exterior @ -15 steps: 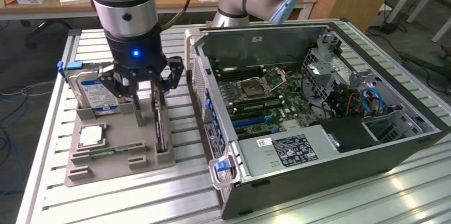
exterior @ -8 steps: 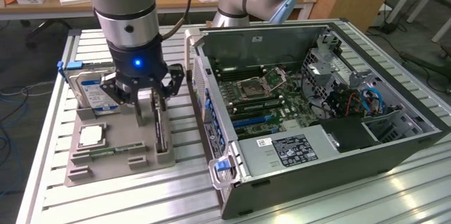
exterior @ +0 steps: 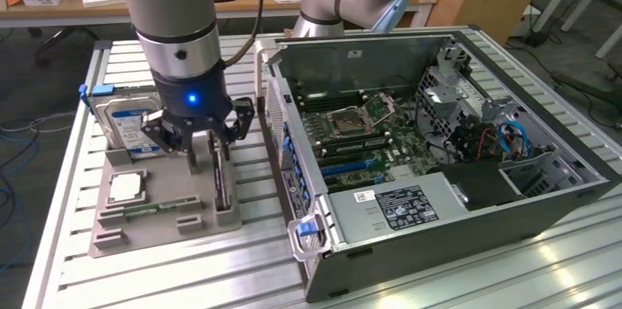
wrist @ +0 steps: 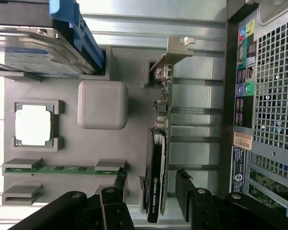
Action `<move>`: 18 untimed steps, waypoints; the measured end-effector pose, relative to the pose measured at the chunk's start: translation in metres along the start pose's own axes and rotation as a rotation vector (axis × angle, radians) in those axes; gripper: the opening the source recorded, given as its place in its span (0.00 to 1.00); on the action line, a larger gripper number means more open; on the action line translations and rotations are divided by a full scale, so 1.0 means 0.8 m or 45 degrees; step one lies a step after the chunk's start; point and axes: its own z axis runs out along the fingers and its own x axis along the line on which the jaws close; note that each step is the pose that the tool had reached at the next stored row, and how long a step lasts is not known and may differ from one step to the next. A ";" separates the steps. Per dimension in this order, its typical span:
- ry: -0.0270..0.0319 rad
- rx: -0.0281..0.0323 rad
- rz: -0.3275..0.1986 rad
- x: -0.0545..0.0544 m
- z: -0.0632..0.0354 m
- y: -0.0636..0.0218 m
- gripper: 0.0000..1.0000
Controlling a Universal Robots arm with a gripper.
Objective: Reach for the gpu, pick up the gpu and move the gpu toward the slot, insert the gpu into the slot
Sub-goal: 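Pick up the gpu and move the gpu toward the slot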
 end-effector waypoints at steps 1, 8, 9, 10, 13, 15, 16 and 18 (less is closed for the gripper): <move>0.0000 0.0000 0.000 0.000 0.002 0.000 0.53; 0.0000 0.0002 0.004 -0.007 0.008 -0.001 0.53; -0.0001 0.0002 0.005 -0.007 0.009 -0.001 0.53; -0.0001 0.0004 0.008 -0.007 0.012 -0.001 0.53; -0.0007 0.0010 0.026 -0.007 0.019 -0.001 0.53; -0.0014 0.0020 0.056 -0.007 0.023 -0.002 0.53; -0.0018 0.0025 0.071 -0.007 0.025 -0.002 0.53; -0.0024 0.0032 0.095 -0.007 0.028 -0.002 0.53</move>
